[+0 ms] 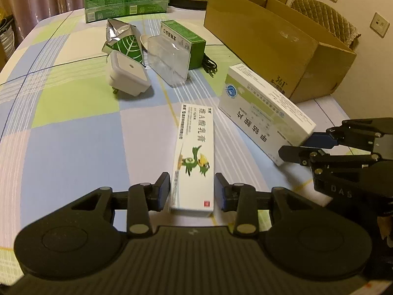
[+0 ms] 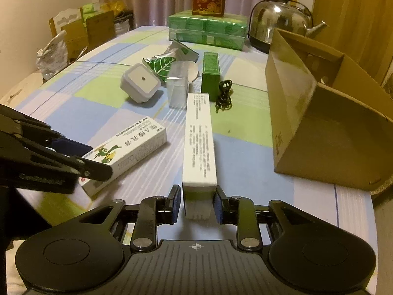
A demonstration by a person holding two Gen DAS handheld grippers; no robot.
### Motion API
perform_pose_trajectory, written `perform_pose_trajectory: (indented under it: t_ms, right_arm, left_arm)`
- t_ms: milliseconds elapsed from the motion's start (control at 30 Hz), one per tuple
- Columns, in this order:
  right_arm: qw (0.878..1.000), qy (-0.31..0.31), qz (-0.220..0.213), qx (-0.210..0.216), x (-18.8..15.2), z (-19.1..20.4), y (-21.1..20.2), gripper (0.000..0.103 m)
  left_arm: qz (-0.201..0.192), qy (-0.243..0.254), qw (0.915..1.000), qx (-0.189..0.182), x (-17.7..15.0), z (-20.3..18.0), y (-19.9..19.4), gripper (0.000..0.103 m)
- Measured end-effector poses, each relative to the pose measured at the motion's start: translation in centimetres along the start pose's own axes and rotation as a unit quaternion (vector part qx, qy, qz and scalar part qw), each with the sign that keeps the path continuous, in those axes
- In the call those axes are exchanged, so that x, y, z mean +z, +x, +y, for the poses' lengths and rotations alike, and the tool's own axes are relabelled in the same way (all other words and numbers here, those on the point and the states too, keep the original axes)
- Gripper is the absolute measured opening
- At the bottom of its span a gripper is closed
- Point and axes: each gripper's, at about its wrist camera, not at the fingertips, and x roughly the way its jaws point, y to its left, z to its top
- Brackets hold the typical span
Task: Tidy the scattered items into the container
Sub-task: 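Grasp the white medicine box with the left tool while the right tool grasps the long white box, then carry both white boxes with both tools over the cardboard box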
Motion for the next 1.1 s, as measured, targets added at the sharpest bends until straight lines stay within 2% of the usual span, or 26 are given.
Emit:
perform_pose_trajectory:
  t_ms: [300, 600, 700, 733, 1100]
  right_arm:
    - [1.0, 0.001, 0.005, 0.008, 2.0, -0.5, 2.3, 0.028]
    - [1.0, 0.004, 0.014, 0.01, 3.6, -1.0, 3.9, 0.027]
    - [1.0, 0.004, 0.015, 0.006, 3.7, -1.0, 3.8, 0.026]
    - [1.0, 0.004, 0.015, 0.007, 3.7, -1.0, 3.7, 0.022]
    - [1.0, 0.019, -0.001, 0.0, 2.7, -0.9, 1.2, 0.022]
  left_arm:
    - [0.01, 0.022, 0.9997, -0.001, 1.8, -0.1, 2.9, 0.035]
    - [0.013, 0.038, 0.9992, 0.002, 2.2, 0.0, 3.3, 0.035]
    - [0.012, 0.047, 0.9988, 0.007, 2.2, -0.2, 3.4, 0.035]
    - [0.012, 0.049, 0.9987, 0.008, 2.2, -0.3, 3.4, 0.035]
    - [0.01, 0.047, 0.9986, 0.021, 1.5, -0.5, 2.4, 0.033]
